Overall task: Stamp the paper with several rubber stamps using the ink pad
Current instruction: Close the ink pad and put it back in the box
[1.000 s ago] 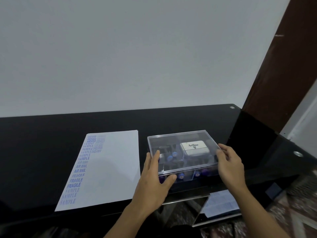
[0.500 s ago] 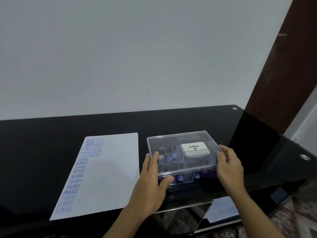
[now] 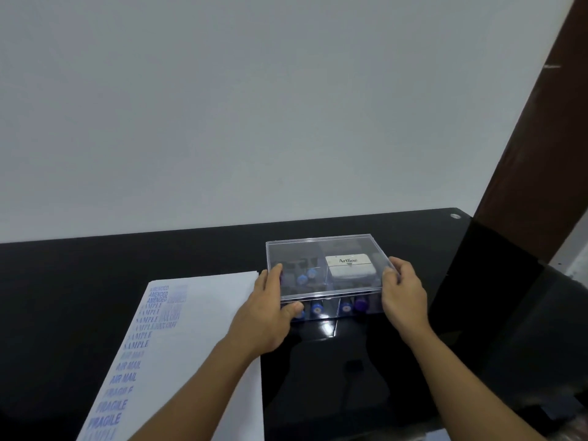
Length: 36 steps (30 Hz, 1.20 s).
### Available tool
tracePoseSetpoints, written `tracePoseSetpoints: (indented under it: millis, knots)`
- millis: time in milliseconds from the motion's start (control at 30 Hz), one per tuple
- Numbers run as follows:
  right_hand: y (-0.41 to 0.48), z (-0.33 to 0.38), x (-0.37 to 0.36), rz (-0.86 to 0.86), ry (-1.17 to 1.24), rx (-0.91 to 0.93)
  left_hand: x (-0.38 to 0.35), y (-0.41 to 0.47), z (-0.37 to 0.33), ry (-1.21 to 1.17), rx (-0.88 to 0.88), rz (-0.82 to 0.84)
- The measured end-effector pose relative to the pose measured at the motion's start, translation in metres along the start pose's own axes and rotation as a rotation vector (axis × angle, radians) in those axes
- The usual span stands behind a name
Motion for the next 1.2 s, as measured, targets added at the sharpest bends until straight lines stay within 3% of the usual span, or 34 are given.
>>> tracePoseSetpoints:
  millis: [633,1200]
  knots:
    - [0.104,0.045,-0.093,0.051,-0.063,0.042,0.032,0.118,0.063,0.037,0.020,0.040]
    - [0.140,0.066,-0.121,0.088,-0.108,0.032,0.040,0.156,0.083,-0.015,0.022,-0.001]
Point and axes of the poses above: each hand's wrist, its own y-axis towards the middle knuckle, its own x-axis out of the back of the hand, z = x × y, the point moved 1 cm from there along y, towards the middle knuckle, and after that the axes turned 14 degrees about -x, right-handed, at the moved point
